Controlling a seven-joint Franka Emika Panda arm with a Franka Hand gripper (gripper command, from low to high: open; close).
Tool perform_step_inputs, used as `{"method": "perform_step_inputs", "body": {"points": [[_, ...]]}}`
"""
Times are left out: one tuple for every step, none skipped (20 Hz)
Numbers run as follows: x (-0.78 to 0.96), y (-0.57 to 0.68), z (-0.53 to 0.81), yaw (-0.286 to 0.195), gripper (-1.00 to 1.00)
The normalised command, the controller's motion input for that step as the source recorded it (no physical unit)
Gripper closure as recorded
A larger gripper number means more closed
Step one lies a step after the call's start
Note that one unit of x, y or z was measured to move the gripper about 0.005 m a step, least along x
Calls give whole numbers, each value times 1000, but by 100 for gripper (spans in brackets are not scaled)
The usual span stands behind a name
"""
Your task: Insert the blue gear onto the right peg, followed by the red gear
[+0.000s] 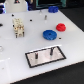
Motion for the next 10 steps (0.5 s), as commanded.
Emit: {"method": "perform_step_inputs", "body": {"points": [[-364, 515, -219, 0, -100], [-395, 522, -281, 0, -100], [-380, 533, -265, 0, -100], [-383, 535, -282, 0, -100], [-391, 533, -290, 0, -100], [-383, 555, -282, 0, -100], [-368, 508, -323, 0, -100], [-345, 508, -329, 0, -100], [-331, 493, -343, 0, -100], [-332, 517, -362, 0, -100]]}}
